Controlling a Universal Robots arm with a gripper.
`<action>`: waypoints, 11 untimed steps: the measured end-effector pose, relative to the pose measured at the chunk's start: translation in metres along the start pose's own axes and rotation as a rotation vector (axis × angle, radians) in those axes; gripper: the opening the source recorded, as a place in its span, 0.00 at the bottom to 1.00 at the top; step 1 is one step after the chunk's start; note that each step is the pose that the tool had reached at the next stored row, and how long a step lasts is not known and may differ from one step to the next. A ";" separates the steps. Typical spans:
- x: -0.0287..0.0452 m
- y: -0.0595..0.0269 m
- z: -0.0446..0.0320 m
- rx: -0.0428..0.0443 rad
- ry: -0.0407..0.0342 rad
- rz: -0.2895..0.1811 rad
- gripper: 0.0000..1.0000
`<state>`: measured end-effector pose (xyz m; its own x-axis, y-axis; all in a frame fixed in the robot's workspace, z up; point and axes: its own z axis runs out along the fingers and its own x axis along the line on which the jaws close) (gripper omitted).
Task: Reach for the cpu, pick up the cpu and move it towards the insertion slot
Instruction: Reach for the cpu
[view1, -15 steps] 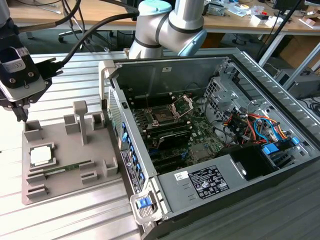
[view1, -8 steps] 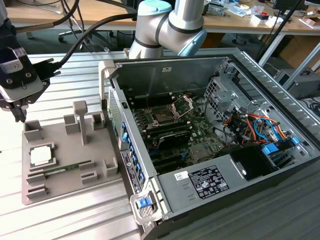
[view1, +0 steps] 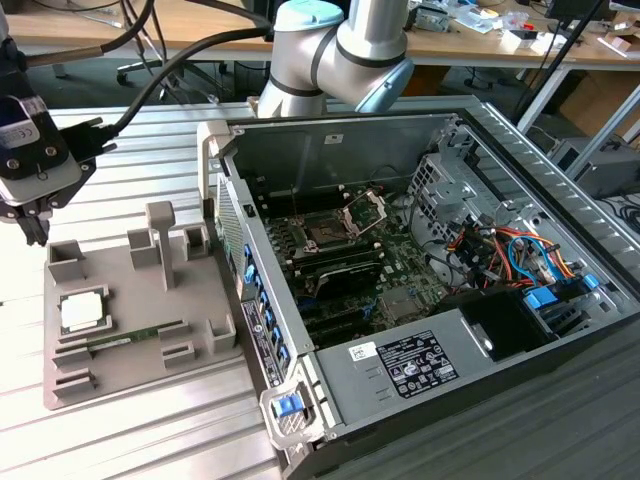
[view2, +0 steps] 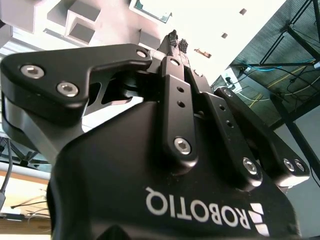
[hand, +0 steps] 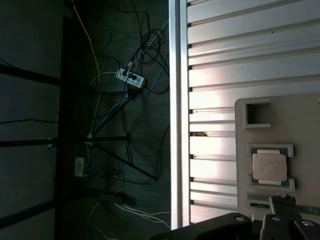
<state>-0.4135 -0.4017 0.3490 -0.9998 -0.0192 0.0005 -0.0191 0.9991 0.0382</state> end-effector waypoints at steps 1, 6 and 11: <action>0.0003 0.0000 0.0000 0.0000 0.0001 0.000 0.10; 0.0019 0.0000 0.0004 -0.0001 0.0000 0.000 0.10; 0.0042 0.0001 0.0010 0.0000 -0.0001 0.000 0.10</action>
<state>-0.4177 -0.4017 0.3480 -0.9998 -0.0191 0.0004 -0.0191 0.9991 0.0382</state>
